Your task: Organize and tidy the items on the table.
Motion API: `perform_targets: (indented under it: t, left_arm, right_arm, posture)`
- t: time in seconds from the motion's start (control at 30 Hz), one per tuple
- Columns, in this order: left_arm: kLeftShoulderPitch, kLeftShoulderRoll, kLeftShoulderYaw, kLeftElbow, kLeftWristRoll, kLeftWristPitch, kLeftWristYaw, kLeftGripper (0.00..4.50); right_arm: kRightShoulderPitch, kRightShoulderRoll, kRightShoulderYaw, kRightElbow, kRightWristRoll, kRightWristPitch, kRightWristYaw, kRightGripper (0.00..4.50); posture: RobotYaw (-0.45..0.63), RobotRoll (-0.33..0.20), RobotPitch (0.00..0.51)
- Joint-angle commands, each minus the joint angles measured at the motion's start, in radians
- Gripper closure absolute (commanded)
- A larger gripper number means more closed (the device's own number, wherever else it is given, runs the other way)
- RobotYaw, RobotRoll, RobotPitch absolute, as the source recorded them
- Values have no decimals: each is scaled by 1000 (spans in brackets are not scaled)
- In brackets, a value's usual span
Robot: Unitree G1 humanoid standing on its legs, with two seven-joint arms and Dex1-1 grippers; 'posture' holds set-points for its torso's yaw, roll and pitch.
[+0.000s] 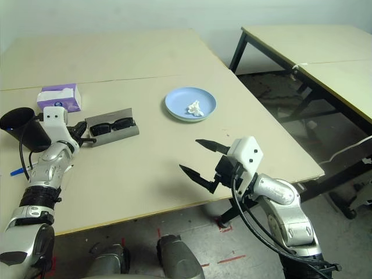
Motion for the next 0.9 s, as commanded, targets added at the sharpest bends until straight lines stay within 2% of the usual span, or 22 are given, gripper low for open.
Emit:
perform_targets:
  t: [0.03,0.57,0.9]
  left_arm:
    - [32,2,-25,-44,7,36,-27,4491]
    - [138,31,-87,-206,19,144,-97,4491]
    - [124,-3,19,-207,-33,148,-4,4491]
  right_arm:
    - [-16,-1,7,12,-4,-8,-2,0]
    - [-62,14,24,30,-15,-15,-17,0]
    - [-56,15,28,37,-22,-30,-20,0]
  posture:
    - [-247,0,85]
    - [-230,0,74]
    - [-232,0,75]
